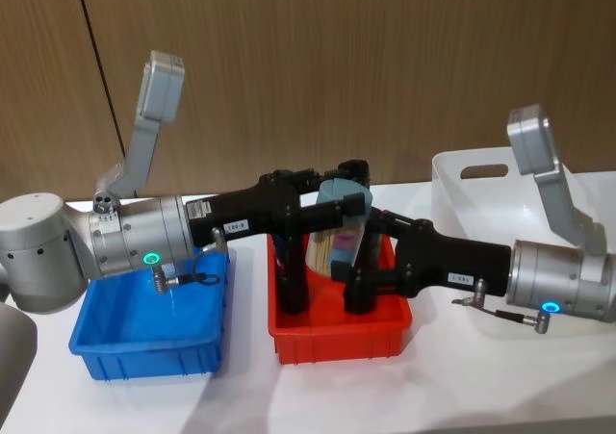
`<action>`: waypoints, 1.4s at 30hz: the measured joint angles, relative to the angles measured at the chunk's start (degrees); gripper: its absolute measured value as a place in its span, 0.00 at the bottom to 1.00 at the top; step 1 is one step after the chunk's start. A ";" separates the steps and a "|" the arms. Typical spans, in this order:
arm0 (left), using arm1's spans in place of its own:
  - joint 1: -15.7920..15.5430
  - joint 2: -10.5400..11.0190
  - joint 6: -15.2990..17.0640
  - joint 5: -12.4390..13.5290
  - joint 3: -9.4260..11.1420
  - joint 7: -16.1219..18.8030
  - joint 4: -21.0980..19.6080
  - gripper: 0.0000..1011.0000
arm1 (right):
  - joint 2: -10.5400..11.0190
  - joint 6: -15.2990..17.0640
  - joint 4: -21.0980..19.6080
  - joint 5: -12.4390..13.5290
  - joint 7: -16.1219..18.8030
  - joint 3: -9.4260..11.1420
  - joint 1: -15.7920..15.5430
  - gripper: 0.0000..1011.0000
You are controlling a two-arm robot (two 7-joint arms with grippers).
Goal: Pick the cotton swabs from the blue box and place them into the white box.
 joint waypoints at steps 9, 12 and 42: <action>0.00 0.00 0.00 0.00 0.00 0.00 0.00 0.66 | -0.58 -0.39 1.18 -0.10 -0.04 -0.49 0.76 0.99; 0.00 0.00 0.00 0.00 0.00 0.00 0.00 0.66 | -0.72 -0.54 1.52 -0.10 -0.10 -0.64 0.94 0.99; 0.00 0.00 -0.04 0.00 0.00 0.05 0.00 0.66 | -1.13 -1.65 3.19 1.32 -0.64 -1.58 1.81 0.64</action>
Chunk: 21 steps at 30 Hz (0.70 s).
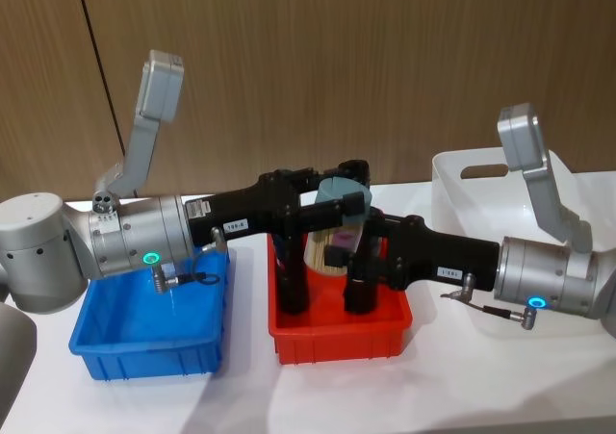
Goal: Pick the cotton swabs from the blue box and place them into the white box.
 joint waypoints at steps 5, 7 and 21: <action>0.00 0.00 -0.01 -0.01 0.00 0.00 0.00 0.66 | 0.09 -0.12 -0.03 0.26 -0.13 -0.14 0.02 0.64; 0.00 0.00 -0.02 -0.02 0.00 0.00 0.00 0.66 | 0.12 -0.16 -0.05 0.29 -0.17 -0.19 0.03 0.64; 0.00 -0.01 0.11 0.06 0.06 -0.10 0.00 0.70 | 0.40 -0.30 -0.38 0.70 -0.47 -0.52 0.05 0.64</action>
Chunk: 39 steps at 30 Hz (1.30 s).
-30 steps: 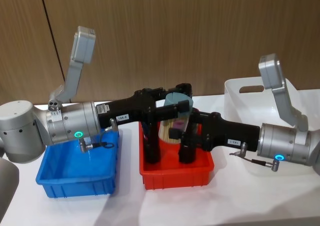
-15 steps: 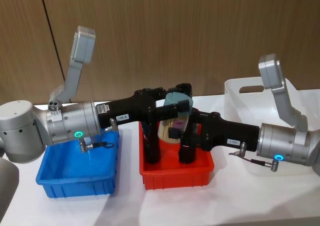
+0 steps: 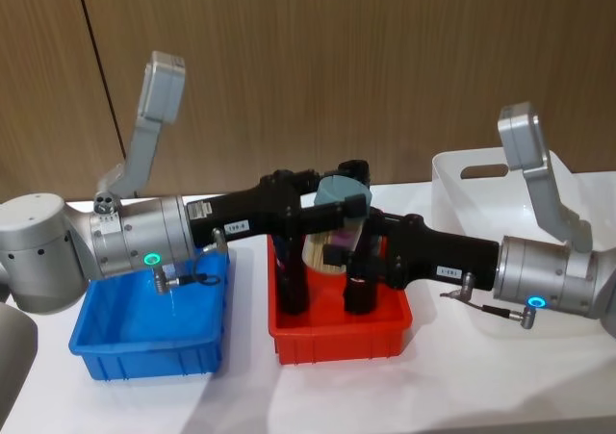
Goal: Pick the cotton swabs from the blue box and place them into the white box.
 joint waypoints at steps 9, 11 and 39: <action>0.00 0.01 0.00 0.00 -0.01 0.00 0.00 0.96 | 0.14 -0.03 -0.20 0.10 -0.10 -0.24 -0.05 0.64; 0.00 0.02 0.00 -0.01 -0.02 0.00 0.00 0.99 | 0.20 -0.03 -0.27 0.14 -0.13 -0.30 -0.07 0.64; 0.00 0.02 -0.07 -0.05 -0.06 0.03 0.00 0.99 | 1.52 -1.35 1.97 -0.41 -4.42 -0.55 -1.03 0.64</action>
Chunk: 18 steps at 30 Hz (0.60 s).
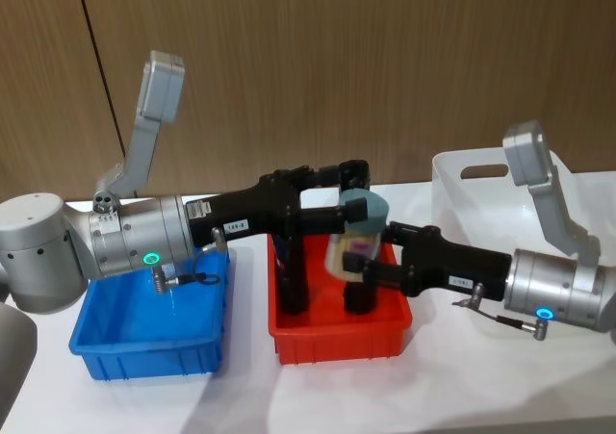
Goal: Pick the cotton swabs from the blue box and place them into the white box.
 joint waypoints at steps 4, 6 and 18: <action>0.00 0.00 0.00 0.00 0.00 0.01 0.00 0.99 | 0.33 -0.40 1.07 -0.23 -1.07 0.22 -0.20 0.64; 0.00 0.00 0.00 0.00 0.00 0.01 0.00 0.99 | 0.56 -0.74 1.81 -0.40 -2.08 0.40 -0.34 0.64; 0.00 0.00 0.00 0.00 0.00 0.01 0.00 0.99 | 1.96 -2.95 4.78 -1.28 -8.60 1.80 -0.96 0.64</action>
